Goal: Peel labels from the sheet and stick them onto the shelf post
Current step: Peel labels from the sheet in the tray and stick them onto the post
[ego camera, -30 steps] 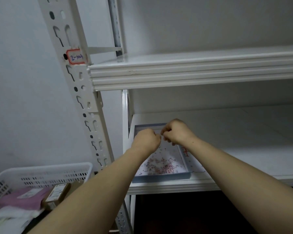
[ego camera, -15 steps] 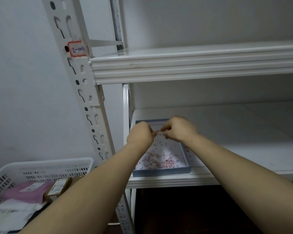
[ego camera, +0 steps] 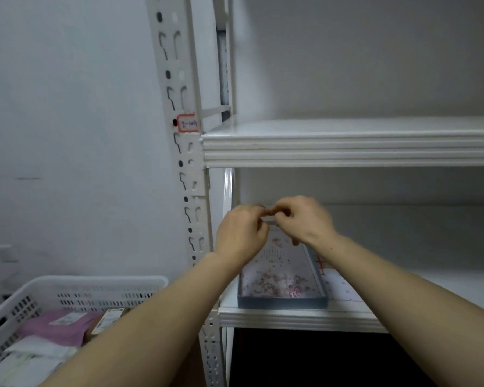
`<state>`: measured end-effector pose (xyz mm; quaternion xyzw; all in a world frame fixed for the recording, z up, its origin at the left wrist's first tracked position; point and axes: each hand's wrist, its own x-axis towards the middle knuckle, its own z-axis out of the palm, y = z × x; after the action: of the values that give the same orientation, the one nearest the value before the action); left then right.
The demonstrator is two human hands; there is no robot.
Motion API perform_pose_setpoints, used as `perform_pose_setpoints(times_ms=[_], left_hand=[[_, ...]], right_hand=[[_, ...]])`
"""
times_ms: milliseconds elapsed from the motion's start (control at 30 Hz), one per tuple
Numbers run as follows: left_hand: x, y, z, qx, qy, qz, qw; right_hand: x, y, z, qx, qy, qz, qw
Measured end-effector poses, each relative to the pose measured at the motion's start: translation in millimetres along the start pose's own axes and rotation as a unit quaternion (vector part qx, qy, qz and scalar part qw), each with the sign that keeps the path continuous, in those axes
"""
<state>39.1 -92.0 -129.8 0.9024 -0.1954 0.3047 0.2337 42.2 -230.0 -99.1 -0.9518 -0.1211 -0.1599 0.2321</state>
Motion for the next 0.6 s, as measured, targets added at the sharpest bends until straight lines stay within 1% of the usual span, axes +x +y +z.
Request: perform_pose_setpoints(times_ms=[67,100,133,167,200,267,333,367,400,467,533,600], left_hand=[[-1.9,-8.4,-17.0,0.023,0.108,0.088,0.99],[-3.4,-12.6,-23.4,0.044,0.154,0.12,0.98],[-4.1,-15.8,-28.7,0.066,0.186,0.132,0.971],[-4.6,-16.6,-33.7,0.078,0.209,0.123,0.967],[-4.9,-16.8,-40.3,0.077,0.235,0.093,0.964],[-2.3,-20.0,-52.8,0.04,0.284,-0.002,0.958],[5.4,-24.2,-66.8,-0.019,0.309,-0.084,0.947],[10.5,-26.9,-74.5,-0.051,0.299,-0.116,0.946],[15.4,-27.7,-83.4,-0.081,0.272,-0.142,0.948],[26.1,-33.1,-94.6,-0.13,0.198,-0.17,0.956],[35.3,-38.3,-100.8,-0.178,0.134,-0.172,0.959],[43.1,-42.8,-105.1,-0.207,0.106,-0.168,0.958]], right_hand=[[-0.9,-16.0,-9.7,0.064,0.032,-0.025,0.997],[-1.0,-25.0,-13.7,0.098,0.046,-0.041,0.993],[-1.1,-34.3,-17.2,0.128,0.058,-0.061,0.988],[-1.1,-43.0,-19.9,0.154,0.068,-0.079,0.983],[-0.8,-52.4,-22.6,0.173,0.08,-0.097,0.977],[1.4,-71.2,-27.3,0.19,0.112,-0.127,0.967],[5.6,-87.9,-32.6,0.185,0.165,-0.139,0.959],[8.5,-94.2,-35.4,0.179,0.196,-0.147,0.953],[12.3,-99.9,-38.4,0.173,0.225,-0.162,0.945],[21.4,-108.1,-44.6,0.164,0.266,-0.198,0.929],[32.4,-111.8,-49.7,0.166,0.265,-0.205,0.927],[42.0,-114.5,-52.6,0.182,0.235,-0.192,0.935]])
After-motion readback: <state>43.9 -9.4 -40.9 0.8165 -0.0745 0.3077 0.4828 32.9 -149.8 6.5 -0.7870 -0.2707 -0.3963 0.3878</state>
